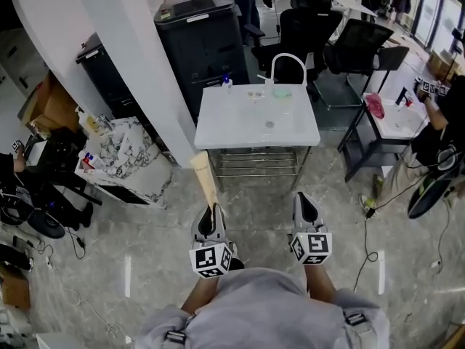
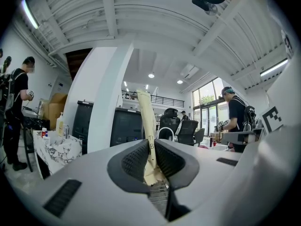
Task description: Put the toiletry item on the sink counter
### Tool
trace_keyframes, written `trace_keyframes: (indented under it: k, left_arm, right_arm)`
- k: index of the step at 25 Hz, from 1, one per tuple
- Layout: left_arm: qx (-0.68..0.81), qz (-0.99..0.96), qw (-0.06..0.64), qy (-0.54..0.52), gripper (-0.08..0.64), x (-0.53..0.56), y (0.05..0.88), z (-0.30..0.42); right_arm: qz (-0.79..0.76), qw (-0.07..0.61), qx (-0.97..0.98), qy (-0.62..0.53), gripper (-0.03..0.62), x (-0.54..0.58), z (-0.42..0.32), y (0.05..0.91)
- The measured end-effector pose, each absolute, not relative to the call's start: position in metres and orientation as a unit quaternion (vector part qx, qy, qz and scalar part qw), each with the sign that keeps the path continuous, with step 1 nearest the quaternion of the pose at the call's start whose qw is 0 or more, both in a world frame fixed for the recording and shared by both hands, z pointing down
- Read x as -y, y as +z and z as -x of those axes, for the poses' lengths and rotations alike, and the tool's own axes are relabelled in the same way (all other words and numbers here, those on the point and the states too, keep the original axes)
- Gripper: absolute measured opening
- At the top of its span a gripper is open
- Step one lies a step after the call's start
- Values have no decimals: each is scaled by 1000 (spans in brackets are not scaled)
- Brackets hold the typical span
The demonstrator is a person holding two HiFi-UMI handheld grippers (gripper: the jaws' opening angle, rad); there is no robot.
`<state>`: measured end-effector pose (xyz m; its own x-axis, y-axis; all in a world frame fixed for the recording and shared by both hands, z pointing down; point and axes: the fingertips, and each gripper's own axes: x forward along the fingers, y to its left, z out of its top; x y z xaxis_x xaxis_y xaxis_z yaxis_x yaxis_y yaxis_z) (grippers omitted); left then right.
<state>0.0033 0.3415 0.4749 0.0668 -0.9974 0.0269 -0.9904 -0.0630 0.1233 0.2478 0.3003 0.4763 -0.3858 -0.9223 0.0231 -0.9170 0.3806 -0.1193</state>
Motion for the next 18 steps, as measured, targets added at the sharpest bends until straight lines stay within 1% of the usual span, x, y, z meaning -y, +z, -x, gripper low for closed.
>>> trace_keyframes:
  k: [6, 18]
  left_arm:
    - [675, -736, 48, -34, 40, -299, 470, 23]
    - [663, -747, 49, -28, 40, -211, 464, 99]
  right_arm:
    - [559, 26, -826, -60, 2, -262, -221, 479]
    - [571, 22, -818, -63, 2, -177, -144, 474]
